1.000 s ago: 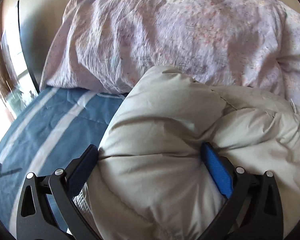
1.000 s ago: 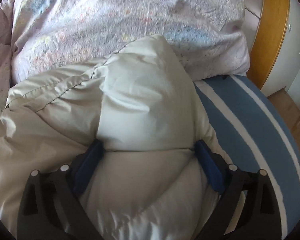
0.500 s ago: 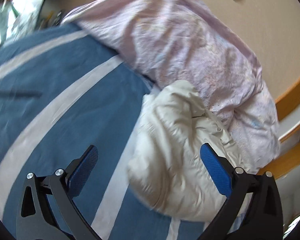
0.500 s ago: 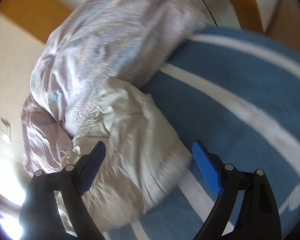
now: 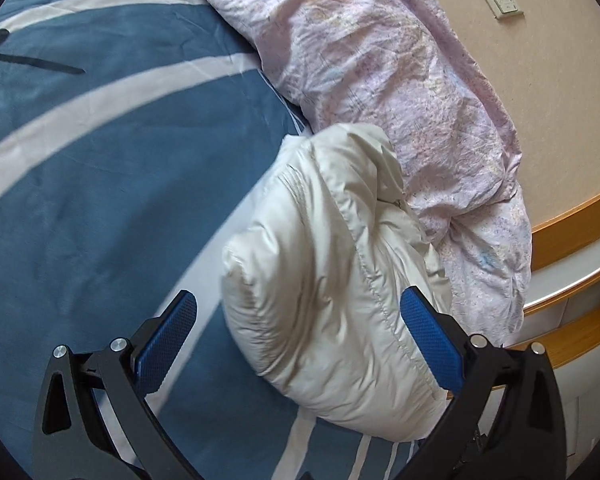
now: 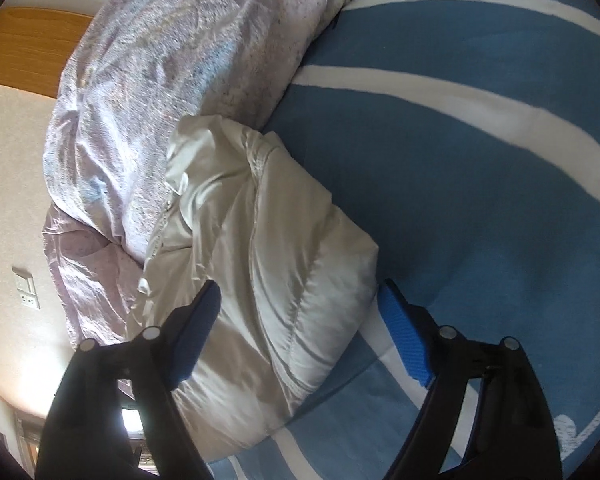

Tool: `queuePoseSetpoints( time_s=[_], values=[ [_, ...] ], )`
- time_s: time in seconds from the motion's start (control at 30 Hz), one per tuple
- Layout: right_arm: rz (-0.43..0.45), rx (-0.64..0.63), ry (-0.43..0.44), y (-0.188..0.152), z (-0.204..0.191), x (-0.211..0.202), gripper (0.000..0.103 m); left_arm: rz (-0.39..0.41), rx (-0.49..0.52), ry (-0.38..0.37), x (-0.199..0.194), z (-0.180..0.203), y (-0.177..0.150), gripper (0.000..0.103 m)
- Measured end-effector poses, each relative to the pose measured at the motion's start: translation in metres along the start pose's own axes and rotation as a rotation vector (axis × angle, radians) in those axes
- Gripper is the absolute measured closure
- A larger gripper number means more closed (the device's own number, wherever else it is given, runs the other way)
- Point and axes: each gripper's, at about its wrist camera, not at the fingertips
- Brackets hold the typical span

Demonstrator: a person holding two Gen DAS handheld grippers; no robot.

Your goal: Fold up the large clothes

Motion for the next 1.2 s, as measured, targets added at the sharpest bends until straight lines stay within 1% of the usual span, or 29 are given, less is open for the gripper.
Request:
queuePoseSetpoints(
  time_s=[0.07, 0.13, 0.17, 0.3, 0.43, 0.53, 0.57, 0.6, 0.63, 0.67, 0.7, 0.73, 0.77, 0.8, 0.83, 0.9, 1.0, 1.2],
  values=[
    [0.006, 0.006, 0.01, -0.001, 0.001, 0.002, 0.027, -0.007, -0.011, -0.006, 0.006, 0.0, -0.003, 0.002],
    [0.009, 0.004, 0.017, -0.002, 0.0, 0.002, 0.027, -0.015, -0.024, -0.016, 0.013, -0.001, -0.005, 0.007],
    [0.008, 0.005, 0.023, -0.003, 0.0, 0.002, 0.029, -0.014, -0.03, -0.013, 0.015, -0.002, -0.006, 0.007],
    [0.004, 0.021, 0.061, -0.003, 0.002, 0.004, 0.033, 0.008, -0.053, -0.023, 0.02, -0.007, -0.007, 0.012],
    [0.011, 0.015, 0.1, -0.002, 0.001, 0.006, 0.034, 0.038, -0.067, -0.043, 0.02, -0.008, -0.007, 0.012],
    [0.028, -0.003, 0.108, -0.002, -0.003, 0.007, 0.034, 0.062, -0.084, -0.059, 0.021, -0.008, -0.007, 0.013],
    [0.032, -0.01, 0.103, -0.003, -0.005, 0.008, 0.037, 0.069, -0.093, -0.065, 0.021, -0.008, -0.007, 0.015],
    [0.033, -0.01, 0.098, -0.003, -0.006, 0.009, 0.044, 0.074, -0.101, -0.07, 0.021, -0.009, -0.007, 0.019],
    [0.033, -0.007, 0.096, -0.003, -0.005, 0.01, 0.048, 0.078, -0.116, -0.074, 0.022, -0.011, -0.007, 0.026],
    [0.035, -0.003, 0.104, -0.003, -0.004, 0.01, 0.056, 0.081, -0.132, -0.082, 0.022, -0.013, -0.007, 0.03],
    [0.038, -0.002, 0.11, -0.004, -0.004, 0.009, 0.064, 0.083, -0.146, -0.086, 0.022, -0.016, -0.007, 0.042],
    [0.043, -0.003, 0.121, -0.004, -0.004, 0.007, 0.067, 0.086, -0.166, -0.095, 0.02, -0.02, -0.006, 0.05],
    [0.049, -0.007, 0.132, -0.004, -0.006, 0.004, 0.073, 0.088, -0.183, -0.108, 0.019, -0.024, -0.005, 0.056],
    [0.055, -0.012, 0.135, -0.004, -0.008, 0.002, 0.075, 0.084, -0.196, -0.132, 0.017, -0.027, -0.003, 0.065],
    [0.069, -0.023, 0.135, -0.005, -0.011, -0.002, 0.076, 0.08, -0.199, -0.149, 0.016, -0.027, -0.002, 0.071],
    [0.092, -0.044, 0.135, -0.006, -0.017, -0.008, 0.079, 0.077, -0.188, -0.165, 0.013, -0.024, 0.0, 0.076],
    [0.123, -0.083, 0.149, -0.009, -0.028, -0.021, 0.08, 0.082, -0.147, -0.183, 0.006, -0.013, 0.003, 0.081],
    [0.144, -0.163, 0.187, -0.018, -0.045, -0.049, 0.081, 0.107, -0.09, -0.219, -0.02, 0.004, 0.014, 0.083]
  ],
)
Point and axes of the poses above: each gripper's, at about its wrist camera, not at the fingertips, and x roughly the way its jaws point, z to its right, y to its top, and after that the axes turned 14 degrees about -y, right-handed
